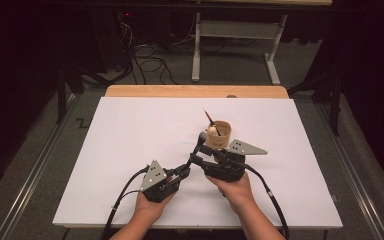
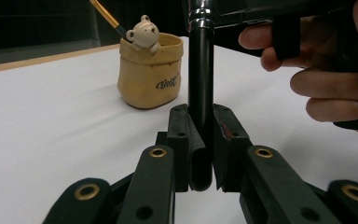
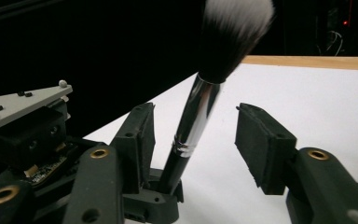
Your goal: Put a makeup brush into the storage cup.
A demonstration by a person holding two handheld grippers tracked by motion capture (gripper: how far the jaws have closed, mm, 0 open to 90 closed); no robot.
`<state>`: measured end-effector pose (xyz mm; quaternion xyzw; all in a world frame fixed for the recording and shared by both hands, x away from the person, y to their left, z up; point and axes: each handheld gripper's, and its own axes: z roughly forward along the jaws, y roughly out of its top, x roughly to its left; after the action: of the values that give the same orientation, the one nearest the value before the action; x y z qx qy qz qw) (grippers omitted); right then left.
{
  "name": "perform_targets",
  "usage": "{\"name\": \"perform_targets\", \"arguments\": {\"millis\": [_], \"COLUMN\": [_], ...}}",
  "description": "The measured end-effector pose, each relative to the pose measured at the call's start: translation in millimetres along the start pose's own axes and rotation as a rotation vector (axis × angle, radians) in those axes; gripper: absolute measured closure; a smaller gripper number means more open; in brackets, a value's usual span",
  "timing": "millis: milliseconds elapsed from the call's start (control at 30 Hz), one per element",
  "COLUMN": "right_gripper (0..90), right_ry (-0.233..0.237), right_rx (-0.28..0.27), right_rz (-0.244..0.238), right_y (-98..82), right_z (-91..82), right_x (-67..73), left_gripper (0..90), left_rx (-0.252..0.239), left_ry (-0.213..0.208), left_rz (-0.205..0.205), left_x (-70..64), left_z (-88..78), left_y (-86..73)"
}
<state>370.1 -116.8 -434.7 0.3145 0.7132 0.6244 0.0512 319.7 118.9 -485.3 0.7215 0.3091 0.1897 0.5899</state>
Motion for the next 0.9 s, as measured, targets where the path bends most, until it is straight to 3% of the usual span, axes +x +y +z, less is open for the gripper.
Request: {"name": "perform_targets", "arguments": {"millis": [200,900], "right_gripper": [54.3,68.1], "right_ry": [0.019,0.067], "right_rx": [-0.013,-0.019], "right_rz": [0.036,0.078], "right_y": [-2.0,-4.6], "right_z": [1.2,3.5], "right_x": [-1.7,-3.0], "left_gripper": [79.0,79.1], "left_rx": [0.0,-0.004], "left_ry": [-0.002,-0.001], "left_rz": [-0.005,-0.001], "left_x": [-0.4,-0.8], "left_z": [0.7,-0.4], "left_y": [-0.5,-0.6]}}
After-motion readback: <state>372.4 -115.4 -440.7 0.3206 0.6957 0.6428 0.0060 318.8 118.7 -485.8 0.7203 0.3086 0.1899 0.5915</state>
